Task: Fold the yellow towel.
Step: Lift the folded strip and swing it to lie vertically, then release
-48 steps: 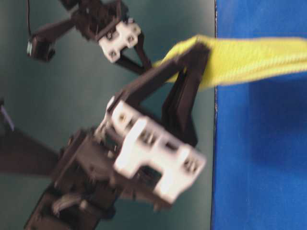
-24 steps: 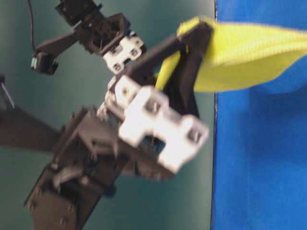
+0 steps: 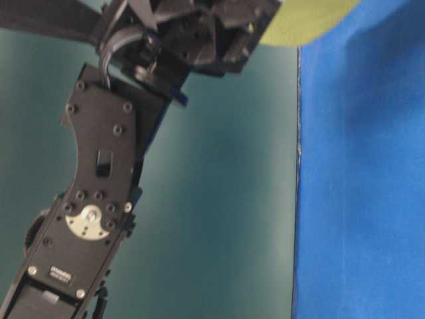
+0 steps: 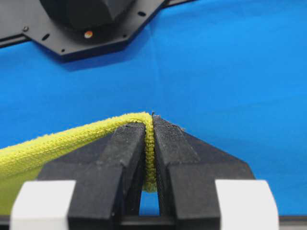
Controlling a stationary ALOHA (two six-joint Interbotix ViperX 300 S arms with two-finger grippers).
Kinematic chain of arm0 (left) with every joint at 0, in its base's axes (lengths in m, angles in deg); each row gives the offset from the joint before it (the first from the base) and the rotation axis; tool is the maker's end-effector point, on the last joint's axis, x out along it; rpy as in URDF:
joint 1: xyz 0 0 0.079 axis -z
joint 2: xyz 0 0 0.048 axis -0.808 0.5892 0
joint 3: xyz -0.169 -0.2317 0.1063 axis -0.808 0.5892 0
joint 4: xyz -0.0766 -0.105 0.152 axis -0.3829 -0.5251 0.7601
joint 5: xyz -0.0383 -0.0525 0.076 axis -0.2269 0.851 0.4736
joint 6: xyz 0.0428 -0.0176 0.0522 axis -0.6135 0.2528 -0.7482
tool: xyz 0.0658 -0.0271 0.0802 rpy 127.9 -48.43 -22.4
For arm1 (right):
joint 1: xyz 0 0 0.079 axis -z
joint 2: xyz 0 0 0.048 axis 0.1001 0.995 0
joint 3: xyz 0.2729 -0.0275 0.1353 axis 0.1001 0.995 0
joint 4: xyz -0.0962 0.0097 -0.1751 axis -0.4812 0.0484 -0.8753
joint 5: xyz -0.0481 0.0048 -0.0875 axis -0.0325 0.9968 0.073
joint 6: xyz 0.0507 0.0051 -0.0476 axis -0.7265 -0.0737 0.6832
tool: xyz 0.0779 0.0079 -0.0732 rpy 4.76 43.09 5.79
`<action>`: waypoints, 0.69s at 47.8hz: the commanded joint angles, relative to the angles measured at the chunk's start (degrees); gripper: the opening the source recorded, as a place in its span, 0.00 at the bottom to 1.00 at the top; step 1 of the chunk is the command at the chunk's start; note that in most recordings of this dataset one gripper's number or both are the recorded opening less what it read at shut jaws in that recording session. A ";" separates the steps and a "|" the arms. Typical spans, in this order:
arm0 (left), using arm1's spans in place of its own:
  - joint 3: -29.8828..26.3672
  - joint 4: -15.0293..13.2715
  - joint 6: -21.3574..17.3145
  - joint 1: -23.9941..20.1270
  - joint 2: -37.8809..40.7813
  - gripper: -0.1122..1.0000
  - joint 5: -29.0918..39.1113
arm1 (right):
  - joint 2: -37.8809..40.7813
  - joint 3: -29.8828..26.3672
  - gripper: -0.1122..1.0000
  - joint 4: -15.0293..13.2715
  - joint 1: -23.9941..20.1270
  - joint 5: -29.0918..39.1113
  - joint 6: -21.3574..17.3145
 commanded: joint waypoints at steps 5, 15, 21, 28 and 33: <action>2.46 0.18 2.99 1.14 -2.72 0.14 -0.44 | 1.85 -1.41 0.12 0.09 1.41 -1.14 -0.09; 13.97 -0.26 6.42 1.67 -7.03 0.14 -4.48 | 10.99 -5.62 0.12 0.18 0.00 -7.38 -0.09; 22.59 -0.18 10.37 2.29 -9.49 0.14 -9.93 | 17.84 -9.93 0.12 0.18 -2.02 -10.46 0.00; 30.15 -0.26 15.03 2.64 -12.22 0.14 -13.36 | 24.08 -14.85 0.12 0.09 -4.13 -11.60 0.00; 32.96 -0.18 16.35 3.16 -13.18 0.14 -14.50 | 27.16 -17.75 0.12 0.09 -5.19 -11.69 0.09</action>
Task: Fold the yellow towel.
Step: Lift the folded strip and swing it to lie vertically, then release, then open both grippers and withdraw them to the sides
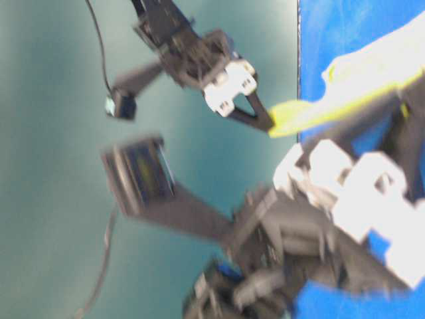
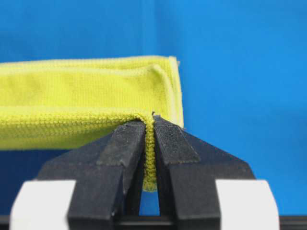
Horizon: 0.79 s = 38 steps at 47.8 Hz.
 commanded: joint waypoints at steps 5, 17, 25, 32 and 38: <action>2.11 0.09 0.62 2.29 -2.81 0.14 -1.85 | 2.37 -4.57 0.12 -0.09 -0.26 -0.70 0.09; 2.11 0.18 0.53 1.93 -2.37 0.14 -1.67 | 2.72 -4.39 0.12 -0.18 -0.26 -0.70 0.18; 2.29 0.18 0.53 1.58 -2.37 0.16 -1.49 | 2.72 -4.22 0.12 -0.26 -0.26 -0.79 0.18; 2.29 0.18 0.44 1.41 -2.55 0.42 -1.41 | 2.55 -4.04 0.12 -0.26 -0.26 -0.70 0.26; 2.29 0.18 0.35 1.67 -3.08 0.63 -0.62 | 1.93 -3.43 0.35 -0.53 0.00 -0.79 0.88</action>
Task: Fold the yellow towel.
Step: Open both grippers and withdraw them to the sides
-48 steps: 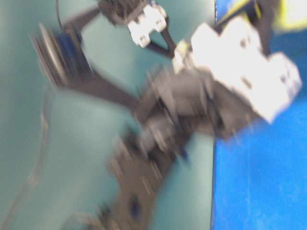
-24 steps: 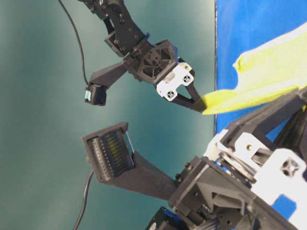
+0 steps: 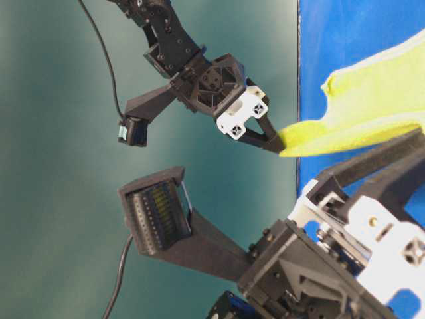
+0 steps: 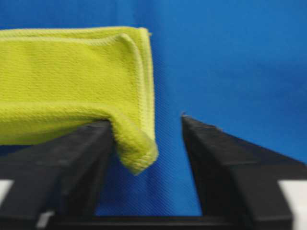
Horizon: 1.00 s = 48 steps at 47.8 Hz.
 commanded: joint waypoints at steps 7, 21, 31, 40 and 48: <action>-0.44 0.18 0.00 0.53 -4.92 0.73 5.54 | -1.76 -0.09 0.68 -1.14 0.09 0.00 0.53; 2.81 0.18 2.72 2.29 -16.00 0.72 26.19 | -6.77 1.49 0.66 -1.14 0.00 3.69 0.18; 8.44 0.18 5.71 3.52 -25.22 0.72 33.40 | -14.94 5.80 0.66 -0.88 -0.35 5.36 -0.35; 13.36 0.44 5.19 2.81 -34.80 0.72 29.00 | -25.05 12.04 0.66 0.53 -1.76 4.48 -0.35; 19.42 0.53 1.41 0.35 -44.82 0.72 18.54 | -34.98 18.81 0.66 1.05 -3.96 1.32 -0.35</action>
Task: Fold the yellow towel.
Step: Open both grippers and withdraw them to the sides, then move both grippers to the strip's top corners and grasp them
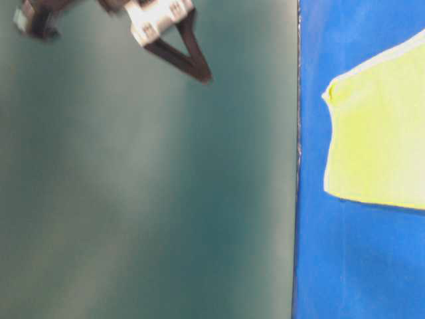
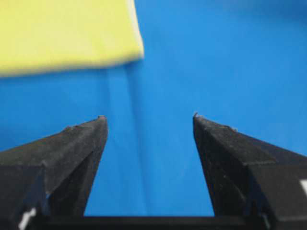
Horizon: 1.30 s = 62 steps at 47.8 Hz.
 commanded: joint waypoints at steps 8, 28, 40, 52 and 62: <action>6.77 0.18 -5.19 -5.80 -12.66 0.72 -9.84 | -13.80 7.21 0.66 2.11 -1.93 -2.72 -0.18; 12.66 0.18 -5.71 -12.30 -16.61 0.72 -15.82 | -20.21 13.62 0.66 5.19 -1.93 -5.45 -0.09; 12.39 0.09 -5.10 -12.30 -16.26 0.72 -16.17 | -19.34 13.27 0.66 5.27 -1.76 -5.01 -0.09; 7.73 -0.09 -5.36 -16.00 -10.37 0.72 -17.75 | -12.74 8.00 0.65 5.10 -0.70 -1.93 0.09; 0.88 0.00 -6.42 -22.94 1.49 0.72 -17.67 | -1.76 2.72 0.65 3.78 3.69 0.79 0.62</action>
